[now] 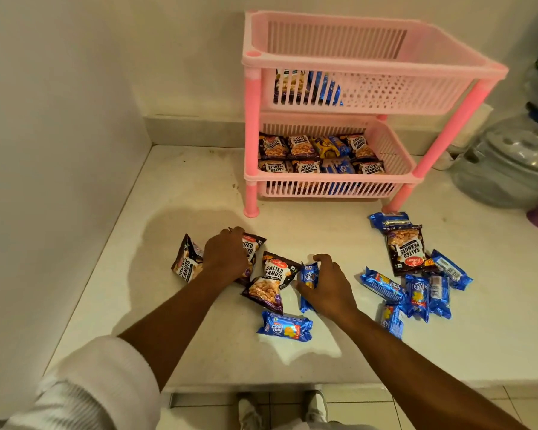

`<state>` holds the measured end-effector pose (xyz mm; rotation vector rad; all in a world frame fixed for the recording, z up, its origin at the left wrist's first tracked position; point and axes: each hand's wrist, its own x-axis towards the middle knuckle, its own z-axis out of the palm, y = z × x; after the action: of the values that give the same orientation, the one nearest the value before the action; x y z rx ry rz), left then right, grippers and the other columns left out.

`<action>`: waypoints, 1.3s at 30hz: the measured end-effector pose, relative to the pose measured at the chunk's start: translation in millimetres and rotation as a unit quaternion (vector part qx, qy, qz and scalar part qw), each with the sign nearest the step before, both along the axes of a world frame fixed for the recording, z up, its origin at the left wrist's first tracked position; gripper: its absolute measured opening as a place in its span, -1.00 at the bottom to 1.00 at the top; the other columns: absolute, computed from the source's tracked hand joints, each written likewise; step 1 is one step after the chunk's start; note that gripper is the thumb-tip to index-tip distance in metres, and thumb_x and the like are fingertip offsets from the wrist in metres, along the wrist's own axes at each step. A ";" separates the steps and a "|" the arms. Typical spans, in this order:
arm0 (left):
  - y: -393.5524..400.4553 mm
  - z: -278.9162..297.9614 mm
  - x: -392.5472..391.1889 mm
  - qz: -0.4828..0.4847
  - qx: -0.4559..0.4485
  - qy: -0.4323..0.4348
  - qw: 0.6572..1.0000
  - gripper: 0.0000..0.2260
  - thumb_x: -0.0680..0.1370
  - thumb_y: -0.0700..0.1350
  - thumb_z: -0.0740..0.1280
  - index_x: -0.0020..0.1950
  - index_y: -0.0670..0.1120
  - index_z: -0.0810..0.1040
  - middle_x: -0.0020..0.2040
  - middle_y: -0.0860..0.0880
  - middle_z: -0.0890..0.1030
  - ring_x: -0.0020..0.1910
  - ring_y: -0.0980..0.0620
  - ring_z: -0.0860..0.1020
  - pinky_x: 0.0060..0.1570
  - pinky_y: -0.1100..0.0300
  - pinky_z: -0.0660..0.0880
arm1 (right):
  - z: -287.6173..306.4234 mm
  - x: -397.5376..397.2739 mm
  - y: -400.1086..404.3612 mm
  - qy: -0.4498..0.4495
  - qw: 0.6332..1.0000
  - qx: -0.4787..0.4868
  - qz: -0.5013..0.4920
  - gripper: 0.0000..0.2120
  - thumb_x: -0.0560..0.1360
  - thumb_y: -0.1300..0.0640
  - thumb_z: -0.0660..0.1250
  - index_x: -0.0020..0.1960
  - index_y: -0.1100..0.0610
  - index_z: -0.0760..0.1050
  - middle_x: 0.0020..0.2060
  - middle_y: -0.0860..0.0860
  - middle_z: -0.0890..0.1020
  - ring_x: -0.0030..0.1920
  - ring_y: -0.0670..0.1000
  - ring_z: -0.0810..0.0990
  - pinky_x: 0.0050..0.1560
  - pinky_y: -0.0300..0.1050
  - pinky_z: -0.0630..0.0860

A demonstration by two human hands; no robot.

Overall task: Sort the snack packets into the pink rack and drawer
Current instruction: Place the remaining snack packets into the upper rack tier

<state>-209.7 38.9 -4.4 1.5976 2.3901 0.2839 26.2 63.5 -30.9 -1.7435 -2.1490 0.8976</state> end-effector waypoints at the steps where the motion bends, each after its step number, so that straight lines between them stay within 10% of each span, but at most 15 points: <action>1: 0.7 1.0 1.5 0.008 0.016 -0.018 1.000 -0.56 0.53 -0.08 0.36 0.40 -0.03 0.40 0.22 -0.13 0.56 0.19 -0.13 0.55 0.16 0.00 0.50 | 0.8 1.1 1.2 0.000 1.000 0.004 0.002 -0.30 0.41 -0.14 0.50 0.42 0.01 0.26 0.20 0.06 0.52 0.09 0.00 0.56 -0.03 -0.22 0.45; 21: 23.2 169.9 71.1 -0.112 0.430 -0.346 0.826 -0.62 0.59 -0.14 0.31 0.36 0.17 0.43 0.30 0.00 0.37 0.33 0.06 0.44 0.23 -0.04 0.54 | 209.2 14.6 62.5 0.305 0.936 0.175 0.001 -0.46 0.42 -0.05 0.53 0.30 0.06 0.40 -0.04 -0.24 0.53 -0.08 -0.23 0.56 -0.07 -0.25 0.54; 28: 62.9 295.1 86.4 -0.110 0.404 -0.419 0.806 -0.39 0.47 -0.46 0.23 0.34 0.15 0.43 0.19 0.05 0.56 0.07 -0.08 0.64 -0.01 -0.21 0.62 | 304.5 25.1 96.9 0.359 0.913 0.193 0.020 -0.45 0.47 0.01 0.50 0.38 0.06 0.38 0.08 -0.05 0.61 -0.03 -0.10 0.64 -0.08 -0.09 0.66; 35: 124.7 362.0 96.1 -0.137 0.381 -0.401 0.822 -0.42 0.48 -0.45 0.36 0.38 0.04 0.40 0.17 -0.04 0.55 -0.05 0.13 0.64 -0.19 0.22 0.62 | 369.9 32.9 169.8 0.421 0.883 0.203 -0.032 -0.48 0.42 0.01 0.55 0.28 0.07 0.41 0.00 0.01 0.63 -0.05 0.00 0.69 -0.07 -0.05 0.67; 39: 166.0 368.5 106.7 -0.118 0.348 -0.388 0.845 -0.42 0.46 -0.42 0.40 0.34 0.07 0.43 0.12 -0.02 0.59 0.05 0.03 0.64 -0.12 0.12 0.66 | 373.3 36.6 221.3 0.400 0.897 0.175 -0.066 -0.55 0.36 0.03 0.60 0.16 0.13 0.54 -0.04 0.05 0.68 -0.09 0.04 0.72 0.01 0.11 0.67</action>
<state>-103.0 204.9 364.1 1.5461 1.4915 1.5450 62.7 284.8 342.4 -1.0526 -1.5007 0.9030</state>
